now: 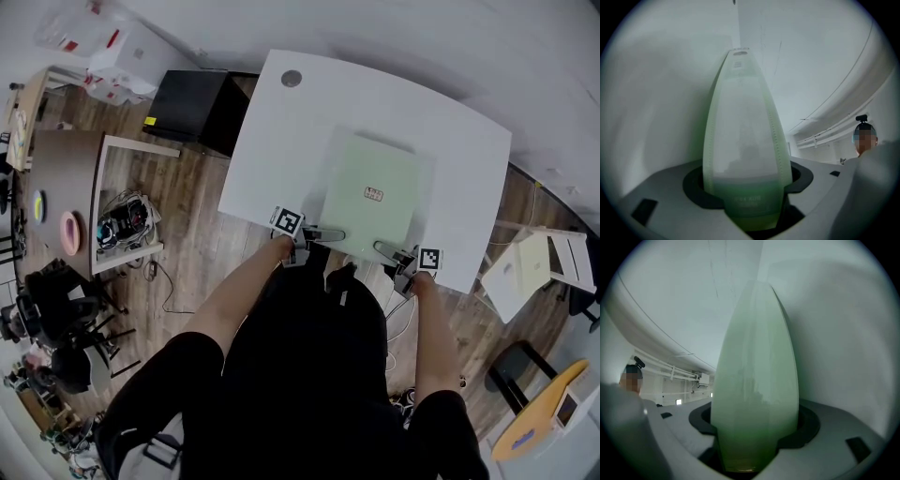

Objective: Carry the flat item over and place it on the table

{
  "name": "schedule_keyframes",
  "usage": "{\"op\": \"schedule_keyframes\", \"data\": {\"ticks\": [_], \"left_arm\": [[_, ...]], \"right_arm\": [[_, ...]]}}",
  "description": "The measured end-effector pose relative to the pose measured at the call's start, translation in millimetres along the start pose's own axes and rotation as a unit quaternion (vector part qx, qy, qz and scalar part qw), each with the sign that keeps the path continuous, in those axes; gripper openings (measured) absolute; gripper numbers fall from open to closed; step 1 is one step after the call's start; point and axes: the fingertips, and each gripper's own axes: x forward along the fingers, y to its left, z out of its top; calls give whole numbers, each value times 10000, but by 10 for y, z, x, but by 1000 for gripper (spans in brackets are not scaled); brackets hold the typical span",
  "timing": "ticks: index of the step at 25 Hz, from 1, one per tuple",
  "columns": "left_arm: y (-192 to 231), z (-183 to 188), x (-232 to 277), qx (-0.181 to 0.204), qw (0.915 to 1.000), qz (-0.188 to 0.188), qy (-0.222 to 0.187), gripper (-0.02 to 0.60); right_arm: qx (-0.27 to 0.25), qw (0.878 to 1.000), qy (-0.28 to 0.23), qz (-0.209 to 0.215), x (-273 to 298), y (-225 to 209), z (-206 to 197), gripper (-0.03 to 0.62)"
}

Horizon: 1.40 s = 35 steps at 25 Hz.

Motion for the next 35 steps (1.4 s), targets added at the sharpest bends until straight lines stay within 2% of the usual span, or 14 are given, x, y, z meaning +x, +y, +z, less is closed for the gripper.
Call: {"op": "schedule_keyframes", "data": {"ticks": [1,4,7,11,14,17,23,29,35], "left_arm": [[-2,5,-8,-16,10000,-13,-57,324],[51,9,-27,315,9994,117,-7,322],[69,-32,-47,145,9998,89,-71,313],[100,-14,-83,258,9995,145,-105,310],[83,-48,-68,181,9996,217,-9,310],[90,-61,-41,454,9980,405,194,314],[130,-120,-51,742,9910,906,648,344],[131,-56,-106,903,9867,1219,582,369],[94,-12,-122,1065,9858,1146,614,385]], "right_arm": [[-21,10000,14,-2,5,7,-4,311],[17,10000,45,-38,-8,4,-23,311],[98,9999,7,-30,-68,-7,-41,311],[65,9993,-362,-77,-299,-56,67,311],[-81,9986,-499,-182,-371,-74,138,311],[-331,9982,-377,-342,-364,-52,137,311],[-164,9965,-543,-620,-375,-132,90,311],[-192,9953,-804,-506,-363,-102,111,311],[-359,9955,-818,-330,-374,-55,182,311]]}}
